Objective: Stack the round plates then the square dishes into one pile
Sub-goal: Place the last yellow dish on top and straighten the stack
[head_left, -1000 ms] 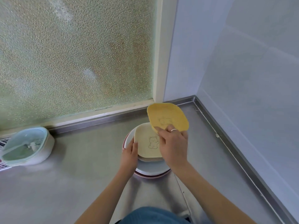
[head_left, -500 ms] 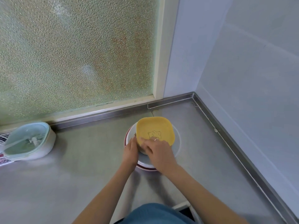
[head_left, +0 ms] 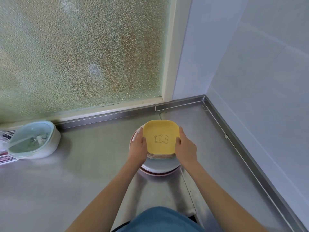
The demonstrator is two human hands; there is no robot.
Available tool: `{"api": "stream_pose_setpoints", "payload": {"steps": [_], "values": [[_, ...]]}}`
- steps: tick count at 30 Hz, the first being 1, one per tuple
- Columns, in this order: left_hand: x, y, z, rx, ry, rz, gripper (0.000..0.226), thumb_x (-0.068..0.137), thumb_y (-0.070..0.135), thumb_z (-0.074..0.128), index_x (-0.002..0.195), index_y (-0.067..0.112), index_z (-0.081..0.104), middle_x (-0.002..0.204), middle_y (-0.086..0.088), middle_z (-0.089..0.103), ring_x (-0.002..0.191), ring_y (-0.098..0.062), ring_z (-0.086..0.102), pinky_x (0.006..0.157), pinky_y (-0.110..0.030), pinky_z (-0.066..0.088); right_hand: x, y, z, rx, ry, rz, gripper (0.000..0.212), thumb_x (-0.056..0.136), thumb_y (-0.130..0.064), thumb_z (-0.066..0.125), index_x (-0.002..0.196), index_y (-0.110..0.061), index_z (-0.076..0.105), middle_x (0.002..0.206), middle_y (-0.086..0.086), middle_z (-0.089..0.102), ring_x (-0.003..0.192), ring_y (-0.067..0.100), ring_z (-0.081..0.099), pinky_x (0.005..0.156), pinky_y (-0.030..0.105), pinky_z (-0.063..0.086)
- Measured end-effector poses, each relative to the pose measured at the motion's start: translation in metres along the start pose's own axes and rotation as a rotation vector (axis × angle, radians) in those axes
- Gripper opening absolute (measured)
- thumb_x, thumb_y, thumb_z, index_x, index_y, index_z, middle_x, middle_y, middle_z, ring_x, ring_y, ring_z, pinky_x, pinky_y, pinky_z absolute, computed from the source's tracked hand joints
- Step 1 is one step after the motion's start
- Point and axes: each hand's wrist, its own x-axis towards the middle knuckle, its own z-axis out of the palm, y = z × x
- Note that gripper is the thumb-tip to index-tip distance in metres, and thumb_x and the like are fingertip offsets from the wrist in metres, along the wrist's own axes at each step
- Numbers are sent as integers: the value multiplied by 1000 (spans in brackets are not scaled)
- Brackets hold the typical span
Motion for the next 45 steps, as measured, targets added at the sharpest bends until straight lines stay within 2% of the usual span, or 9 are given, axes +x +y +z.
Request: {"api": "stream_pose_setpoints", "payload": {"steps": [3,5,8,11,15,22,30,39,45], "values": [[-6,-3,2,-59,3,-43,47,101,31,24,148,27,20,156,5,23,146,-17,14,121,-41,5,5,19,3,283,-72,31,47,101,-34,23,147,-30,19,150,-2,35,137,19,33,115,45,22],[-9,-10,1,-145,69,-130,50,99,43,20,148,34,16,157,9,17,147,-14,9,121,-46,2,7,33,-1,495,-34,107,47,101,-35,22,148,-29,19,156,-6,18,144,13,16,118,36,11],[-11,-23,-4,-298,110,-258,50,101,37,23,149,30,13,158,5,17,145,-18,17,120,-41,13,7,52,-6,565,-81,229,49,102,-37,19,149,-25,13,157,-7,14,143,15,16,115,31,11],[-21,-28,-10,-236,-25,-221,48,101,18,30,147,27,21,143,7,38,129,-15,38,105,-26,28,8,64,3,515,-191,271,51,101,-38,21,149,-23,15,155,-3,21,142,21,22,115,35,16],[-24,-30,-8,-139,-12,-208,48,100,15,29,147,27,24,130,8,48,118,-16,46,94,-23,31,8,62,23,530,-192,266,48,101,-36,21,134,-12,45,139,9,48,129,26,43,110,42,33],[-21,-38,-4,-9,37,-231,46,101,21,28,147,22,22,127,-12,58,101,-26,55,80,-26,35,13,60,33,534,-138,272,50,100,-39,20,135,-12,44,138,11,49,127,28,45,108,47,35],[-27,-43,-6,-101,115,-245,46,102,20,27,147,20,24,131,-4,53,113,-22,52,88,-22,34,17,54,45,553,-165,277,49,100,-40,20,137,-17,43,139,7,49,127,25,45,107,48,36],[-32,-97,-74,-225,266,-375,46,101,31,27,147,28,24,147,2,40,132,-21,41,111,-39,32,19,-18,92,541,-368,169,50,97,-43,22,138,-21,41,142,4,46,129,23,43,109,46,34],[-21,-136,-145,-265,351,-422,47,100,36,26,147,26,25,148,2,40,134,-22,39,113,-43,31,10,-94,129,540,-441,121,44,101,-33,23,137,-19,43,133,-3,51,123,17,45,103,30,34]]}}
